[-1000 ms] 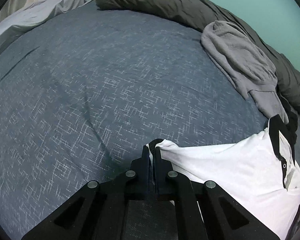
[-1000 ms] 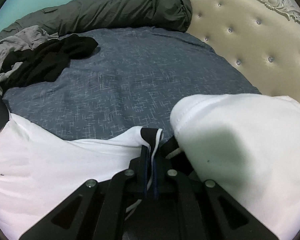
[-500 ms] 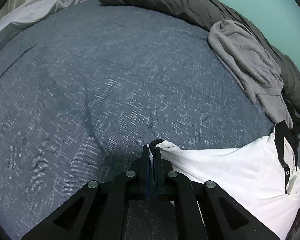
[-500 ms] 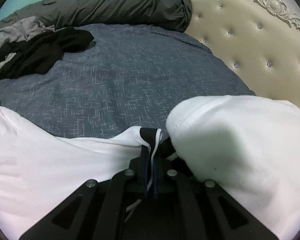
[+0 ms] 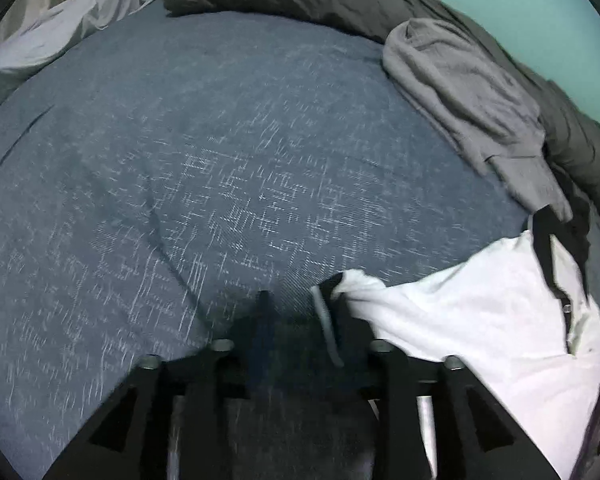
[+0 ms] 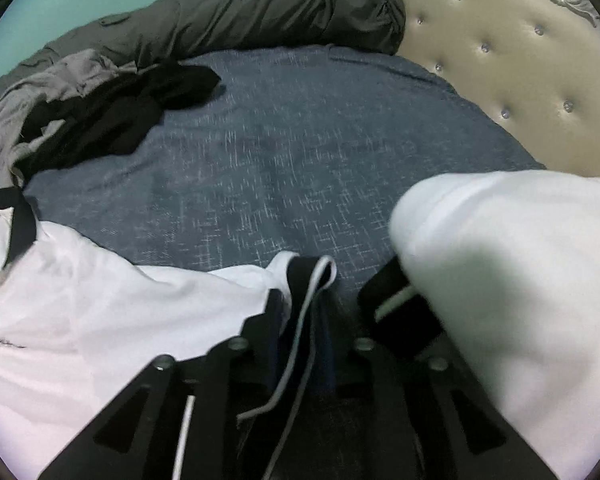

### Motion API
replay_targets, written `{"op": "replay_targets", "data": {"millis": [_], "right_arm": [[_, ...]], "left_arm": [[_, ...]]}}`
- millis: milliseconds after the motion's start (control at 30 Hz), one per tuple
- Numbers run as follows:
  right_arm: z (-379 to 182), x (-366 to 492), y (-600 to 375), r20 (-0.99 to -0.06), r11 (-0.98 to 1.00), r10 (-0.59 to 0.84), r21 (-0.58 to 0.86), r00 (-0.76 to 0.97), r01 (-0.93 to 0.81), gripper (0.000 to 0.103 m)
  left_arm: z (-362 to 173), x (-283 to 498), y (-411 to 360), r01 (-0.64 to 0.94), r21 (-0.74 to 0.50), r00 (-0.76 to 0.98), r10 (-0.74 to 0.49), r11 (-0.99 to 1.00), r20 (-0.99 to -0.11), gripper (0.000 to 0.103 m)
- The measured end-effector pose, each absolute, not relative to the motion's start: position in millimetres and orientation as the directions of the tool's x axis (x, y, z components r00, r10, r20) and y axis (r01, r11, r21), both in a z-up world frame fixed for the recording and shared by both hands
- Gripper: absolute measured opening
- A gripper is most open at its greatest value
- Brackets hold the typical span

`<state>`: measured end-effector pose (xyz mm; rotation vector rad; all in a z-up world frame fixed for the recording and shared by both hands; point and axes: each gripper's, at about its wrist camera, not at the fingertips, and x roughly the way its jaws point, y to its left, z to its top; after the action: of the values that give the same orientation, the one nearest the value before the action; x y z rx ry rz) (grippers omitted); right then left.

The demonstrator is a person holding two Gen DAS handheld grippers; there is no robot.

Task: Fold clothes
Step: 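Lay the shirt down and open both tools, releasing the edges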

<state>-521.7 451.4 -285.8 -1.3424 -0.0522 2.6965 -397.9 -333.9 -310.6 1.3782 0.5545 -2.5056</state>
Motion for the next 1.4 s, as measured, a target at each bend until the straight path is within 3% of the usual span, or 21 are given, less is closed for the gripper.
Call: {"op": "replay_targets", "data": {"millis": [67,200,533,767,900,967,1133,1233,1400], "right_arm": [[-277.3,-512.5,450.9,-0.786,-0.994,0.103,-0.059,-0.61,-0.092,0.025],[-265.9,-490.1,453.4,-0.786,-0.995,0.009,0.053,-0.619,-0.082,0.039],[-285.8,-471.5,450.4,-0.813,-0.989,-0.09,0.141,-0.575,-0.044,0.039],[-299.7,-459.1,447.8,-0.825,-0.981,-0.149,0.19,-0.545,-0.021,0.01],[-301.0,-455.7,446.6,-0.82,-0.98,-0.165,0.198,-0.548,-0.001,0.002],[-300.5,-454.1,448.0,-0.817,-0.98,-0.165,0.198,-0.553,0.0,0.002],[-303.1,-450.2,452.8,-0.817,-0.978,-0.167,0.206,-0.552,-0.009,0.002],[-304.7,-448.8,452.6,-0.817,-0.978,-0.169,0.208,-0.551,-0.008,0.002],[-303.5,-446.3,454.1,-0.814,-0.977,-0.168,0.213,-0.556,-0.018,0.001]], "left_arm": [[-300.6,-389.9,-331.7,0.369,-0.229,-0.542,-0.009,-0.901,-0.84,0.043],[-292.5,-364.0,-323.5,0.364,-0.28,-0.559,0.032,-0.888,-0.828,0.044],[-312.6,-321.3,-316.0,0.382,-0.35,-0.563,0.085,-0.855,-0.822,0.044],[-327.9,-320.0,-282.4,0.296,-0.381,-0.547,0.172,-0.876,-0.819,0.044],[-327.6,-320.9,-268.4,0.255,-0.395,-0.557,0.2,-0.883,-0.806,0.043],[-327.2,-319.3,-267.2,0.249,-0.397,-0.557,0.205,-0.883,-0.805,0.022],[-315.0,-306.9,-271.1,0.268,-0.432,-0.592,0.207,-0.861,-0.779,0.027],[-310.6,-304.4,-266.2,0.257,-0.428,-0.592,0.209,-0.866,-0.778,0.042],[-316.3,-311.7,-253.0,0.219,-0.41,-0.573,0.224,-0.885,-0.789,0.042]]}}
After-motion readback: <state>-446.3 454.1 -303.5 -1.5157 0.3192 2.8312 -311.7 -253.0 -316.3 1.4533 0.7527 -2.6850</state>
